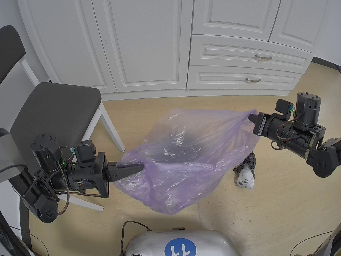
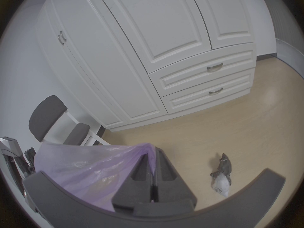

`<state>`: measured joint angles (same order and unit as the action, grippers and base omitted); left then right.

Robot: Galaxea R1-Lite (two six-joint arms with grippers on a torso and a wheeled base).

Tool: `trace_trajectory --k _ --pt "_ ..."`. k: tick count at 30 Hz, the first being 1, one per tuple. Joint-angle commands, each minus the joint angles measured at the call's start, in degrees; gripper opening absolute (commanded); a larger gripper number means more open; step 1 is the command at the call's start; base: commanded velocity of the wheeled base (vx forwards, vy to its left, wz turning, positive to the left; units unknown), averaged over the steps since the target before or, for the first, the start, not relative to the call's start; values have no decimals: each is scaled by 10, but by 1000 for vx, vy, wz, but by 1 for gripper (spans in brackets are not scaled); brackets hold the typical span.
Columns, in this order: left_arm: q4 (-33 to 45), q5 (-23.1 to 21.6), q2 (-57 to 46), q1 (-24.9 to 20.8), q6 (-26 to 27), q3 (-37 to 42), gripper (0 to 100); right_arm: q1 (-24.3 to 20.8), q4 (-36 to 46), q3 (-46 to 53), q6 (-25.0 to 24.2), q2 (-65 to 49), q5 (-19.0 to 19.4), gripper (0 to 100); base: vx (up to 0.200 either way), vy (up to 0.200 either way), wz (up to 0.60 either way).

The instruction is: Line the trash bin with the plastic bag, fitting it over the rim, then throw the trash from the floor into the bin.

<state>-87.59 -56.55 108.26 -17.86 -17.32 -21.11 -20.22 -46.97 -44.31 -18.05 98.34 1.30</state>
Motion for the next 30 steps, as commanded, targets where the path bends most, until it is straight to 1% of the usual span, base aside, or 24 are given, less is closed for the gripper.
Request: trace_trajectory --k 1,3,5,6,7,8,9,10,11,12,20,29,30 --pt "0 8 -29 0 -18 5 0 -8 8 18 20 -27 -10 0 0 0 0" --pt "-2 7 -40 -12 -7 33 0 -17 11 32 43 -25 -10 0 0 0 0" --pt "-2 1 -56 -30 23 66 0 -28 17 42 68 -21 -11 0 0 0 0" --pt "-2 -15 -60 -31 47 85 0 -30 21 48 76 -18 -11 0 0 0 0" --pt "-2 -44 -59 -31 75 98 0 -30 24 52 82 -17 -11 0 0 0 0" --pt "-2 -51 -58 -31 80 100 0 -30 25 52 83 -17 -11 0 0 0 0" --pt "-1 -113 -52 -26 125 113 0 -31 30 55 88 -16 -11 0 0 0 0" --pt "-1 -199 -31 -12 182 126 0 -31 41 56 94 -14 -11 0 0 0 0" --pt "0 -212 -29 -9 190 128 0 -31 43 56 94 -14 -10 0 0 0 0" --pt "-1 -244 -17 0 203 139 0 -31 54 58 97 -14 -10 0 0 0 0" --pt "-1 -247 -2 2 208 143 0 -32 58 72 124 -8 -6 0 0 0 0" --pt "-1 -244 0 -2 203 124 0 -32 59 74 125 -6 -10 0 0 0 0" --pt "-1 -243 2 -2 202 121 0 -39 59 76 125 -7 -10 0 0 0 0"
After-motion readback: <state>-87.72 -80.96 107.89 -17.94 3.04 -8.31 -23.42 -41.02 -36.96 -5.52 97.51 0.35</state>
